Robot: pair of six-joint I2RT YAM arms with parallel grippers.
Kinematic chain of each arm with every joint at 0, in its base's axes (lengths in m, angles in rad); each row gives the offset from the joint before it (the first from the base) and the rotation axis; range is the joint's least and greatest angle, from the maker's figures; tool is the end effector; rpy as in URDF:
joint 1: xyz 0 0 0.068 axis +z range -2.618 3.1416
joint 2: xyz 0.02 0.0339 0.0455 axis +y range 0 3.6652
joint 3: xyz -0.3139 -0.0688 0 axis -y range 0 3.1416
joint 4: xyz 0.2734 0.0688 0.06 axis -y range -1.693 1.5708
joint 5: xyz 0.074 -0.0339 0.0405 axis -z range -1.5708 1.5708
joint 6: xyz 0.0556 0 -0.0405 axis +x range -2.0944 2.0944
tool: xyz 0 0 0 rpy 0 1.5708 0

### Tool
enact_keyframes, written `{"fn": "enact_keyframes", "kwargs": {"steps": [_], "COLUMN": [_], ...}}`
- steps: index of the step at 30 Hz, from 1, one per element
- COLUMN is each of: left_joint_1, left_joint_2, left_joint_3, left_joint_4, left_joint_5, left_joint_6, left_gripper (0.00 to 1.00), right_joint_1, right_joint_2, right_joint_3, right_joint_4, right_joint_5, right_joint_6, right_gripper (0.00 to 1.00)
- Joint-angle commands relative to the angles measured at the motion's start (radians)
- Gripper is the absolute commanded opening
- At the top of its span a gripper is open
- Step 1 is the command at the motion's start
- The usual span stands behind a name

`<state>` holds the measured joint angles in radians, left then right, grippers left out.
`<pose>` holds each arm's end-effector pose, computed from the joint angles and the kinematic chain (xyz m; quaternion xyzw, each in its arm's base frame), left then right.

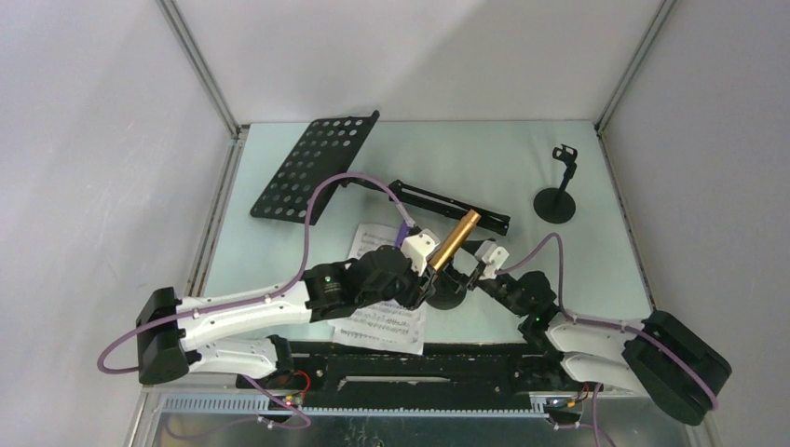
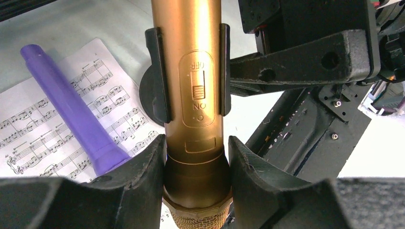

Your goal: Pack up the instrument practice props

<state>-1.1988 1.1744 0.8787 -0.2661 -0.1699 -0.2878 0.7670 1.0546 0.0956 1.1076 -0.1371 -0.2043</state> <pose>0.1130 -0.2638 0.3122 0.3469 0.8014 -0.2712 0.4049 0.1379 0.1435 0.2163 -0.3498 0.5516 0.2528 0.7137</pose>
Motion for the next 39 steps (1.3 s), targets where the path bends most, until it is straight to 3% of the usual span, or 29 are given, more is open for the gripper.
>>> {"fn": "enact_keyframes", "kwargs": {"steps": [1, 8, 10, 14, 18, 28, 35, 39], "left_joint_1": [-0.001, -0.001, -0.001, -0.001, -0.002, -0.002, -0.002, -0.003], "left_joint_2": [-0.028, -0.052, -0.064, -0.108, -0.164, -0.261, -0.326, -0.319], "left_joint_3": [-0.014, -0.025, -0.027, -0.050, -0.105, -0.237, -0.294, -0.323], "left_joint_4": [0.057, 0.053, 0.039, 0.018, 0.016, 0.000, -0.017, 0.051], "left_joint_5": [0.071, 0.064, 0.052, 0.049, 0.068, 0.055, 0.033, -0.042], "left_joint_6": [0.009, -0.001, -0.012, -0.038, -0.073, -0.149, -0.159, -0.183], "left_gripper": [0.00, 0.00, 0.00, 0.00, 0.00, 0.00, 0.00, 0.00], "right_joint_1": [0.013, 0.019, 0.019, 0.004, -0.055, -0.302, -0.425, -0.470], "right_joint_2": [0.069, 0.068, 0.026, -0.097, -0.239, -0.483, -0.588, -0.632], "right_joint_3": [0.047, 0.050, 0.050, 0.087, 0.146, 0.172, 0.215, 0.287], "right_joint_4": [0.193, 0.190, 0.162, 0.001, -0.232, -0.480, -0.598, -0.712], "right_joint_5": [-0.013, 0.025, 0.081, 0.229, 0.276, 0.364, 0.398, 0.395], "right_joint_6": [0.015, -0.009, -0.019, -0.022, -0.021, 0.031, 0.006, 0.034], "right_gripper": [0.70, 0.10, 0.01, 0.00, 0.00, 0.00, 0.00, 0.00]}}
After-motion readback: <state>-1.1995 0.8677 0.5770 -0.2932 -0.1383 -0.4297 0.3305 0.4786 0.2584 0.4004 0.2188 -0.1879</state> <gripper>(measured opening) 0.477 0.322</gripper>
